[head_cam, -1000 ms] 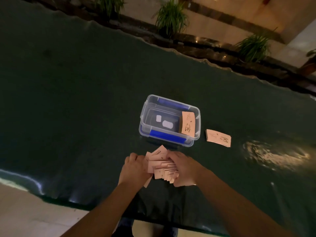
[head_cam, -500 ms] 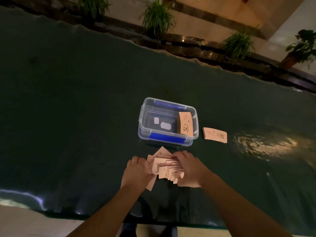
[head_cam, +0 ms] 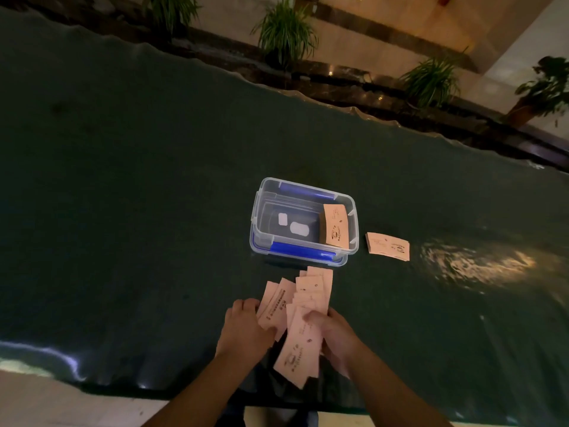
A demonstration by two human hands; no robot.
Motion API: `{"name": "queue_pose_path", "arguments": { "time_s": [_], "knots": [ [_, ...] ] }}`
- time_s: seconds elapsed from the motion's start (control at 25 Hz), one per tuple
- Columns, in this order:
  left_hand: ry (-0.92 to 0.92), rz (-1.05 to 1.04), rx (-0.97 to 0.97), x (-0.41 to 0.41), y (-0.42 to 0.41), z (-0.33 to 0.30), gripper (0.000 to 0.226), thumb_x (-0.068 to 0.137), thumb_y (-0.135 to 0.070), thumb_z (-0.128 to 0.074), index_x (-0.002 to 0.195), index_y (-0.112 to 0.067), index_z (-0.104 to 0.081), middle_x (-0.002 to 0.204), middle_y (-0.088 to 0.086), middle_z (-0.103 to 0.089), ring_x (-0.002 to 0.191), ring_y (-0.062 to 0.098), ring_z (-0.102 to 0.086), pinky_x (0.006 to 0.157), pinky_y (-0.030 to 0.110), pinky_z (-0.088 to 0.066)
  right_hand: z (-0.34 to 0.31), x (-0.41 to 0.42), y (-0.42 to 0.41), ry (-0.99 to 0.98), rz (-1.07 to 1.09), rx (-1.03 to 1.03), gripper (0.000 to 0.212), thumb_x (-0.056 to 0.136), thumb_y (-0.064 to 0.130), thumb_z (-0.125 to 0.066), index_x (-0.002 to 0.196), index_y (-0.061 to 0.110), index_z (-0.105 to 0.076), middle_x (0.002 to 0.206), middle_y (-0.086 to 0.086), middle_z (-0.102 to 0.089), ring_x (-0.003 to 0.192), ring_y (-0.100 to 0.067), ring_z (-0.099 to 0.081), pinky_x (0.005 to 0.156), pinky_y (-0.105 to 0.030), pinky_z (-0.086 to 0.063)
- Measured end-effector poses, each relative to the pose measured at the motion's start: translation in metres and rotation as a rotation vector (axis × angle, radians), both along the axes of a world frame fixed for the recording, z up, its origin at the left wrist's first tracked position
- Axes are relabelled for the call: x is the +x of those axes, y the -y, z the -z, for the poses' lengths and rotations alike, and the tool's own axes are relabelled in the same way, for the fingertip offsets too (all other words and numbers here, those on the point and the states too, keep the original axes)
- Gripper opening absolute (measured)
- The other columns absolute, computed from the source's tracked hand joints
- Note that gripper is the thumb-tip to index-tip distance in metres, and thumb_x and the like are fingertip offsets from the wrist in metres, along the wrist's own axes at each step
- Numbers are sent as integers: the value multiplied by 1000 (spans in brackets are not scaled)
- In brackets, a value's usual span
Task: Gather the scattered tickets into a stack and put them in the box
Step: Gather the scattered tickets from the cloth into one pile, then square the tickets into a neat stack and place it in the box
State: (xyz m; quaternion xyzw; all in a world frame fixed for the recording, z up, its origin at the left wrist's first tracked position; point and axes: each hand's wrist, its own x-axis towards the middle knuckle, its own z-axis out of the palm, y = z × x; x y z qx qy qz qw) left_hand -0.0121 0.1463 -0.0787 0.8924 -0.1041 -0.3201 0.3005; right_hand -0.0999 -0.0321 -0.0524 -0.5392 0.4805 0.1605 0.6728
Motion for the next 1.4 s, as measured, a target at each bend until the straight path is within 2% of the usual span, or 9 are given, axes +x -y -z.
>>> {"name": "queue_pose_path", "arguments": {
  "time_s": [0.16,0.24,0.44,0.64,0.8,1.0,1.12,1.24,1.4],
  "knots": [
    [-150,-148,-126,15,8,-8,40,100,-44,-53,134,-24,-59,126,1,-56,106,13,-59,93,36,-55,11,19,-25,-13,122,-34,35,99,9,-64,134,15,-64,118,-14,-81,107,-33,-76,82,-46,-61],
    [-207,-142,-108,21,14,-9,47,98,-52,-48,134,-24,-59,121,0,-54,102,14,-61,86,35,-54,18,26,-35,-29,154,-69,39,96,13,-67,135,17,-65,118,-12,-80,106,-32,-77,84,-47,-63],
    [-342,-120,-49,22,29,-14,62,89,-57,-46,137,-18,-52,129,8,-51,113,24,-58,91,41,-50,19,39,-50,-58,176,-100,47,90,36,-65,135,20,-64,114,-11,-82,101,-29,-80,80,-44,-64],
    [-542,-99,-137,30,40,-22,46,89,-52,-42,101,-18,-70,102,11,-73,90,24,-71,85,35,-56,8,39,-45,-26,196,-80,43,98,32,-57,140,22,-58,114,-15,-82,100,-33,-81,76,-42,-62],
    [-605,-130,-197,29,38,-31,37,96,-50,-46,113,-21,-60,104,10,-76,94,26,-74,93,41,-57,3,31,-41,18,198,-41,39,101,30,-56,139,24,-59,114,-15,-82,104,-34,-80,80,-45,-61],
    [-692,-179,-389,22,43,-42,22,101,-36,-52,118,-24,-59,102,9,-77,90,25,-75,84,39,-57,1,26,-36,121,250,-28,38,103,21,-58,141,24,-55,117,-13,-81,104,-32,-79,93,-54,-63],
    [-712,-215,-491,14,57,-37,32,99,-30,-57,131,-23,-56,109,12,-78,97,28,-76,92,45,-58,-9,20,-23,178,214,-15,38,104,16,-53,141,21,-58,120,-12,-79,105,-29,-79,82,-42,-62],
    [-672,-183,-543,9,72,-35,49,86,-26,-66,134,-26,-57,110,6,-79,99,23,-78,96,49,-58,-16,18,-7,222,205,-50,33,104,13,-51,136,18,-58,123,-14,-76,108,-31,-77,84,-42,-62],
    [-602,-197,-577,-7,120,-47,36,89,-24,-67,125,-25,-69,106,7,-81,98,24,-78,95,48,-59,-24,7,44,272,123,-108,32,103,18,-57,135,22,-59,123,-8,-76,108,-26,-78,96,-48,-64]
  ]
}}
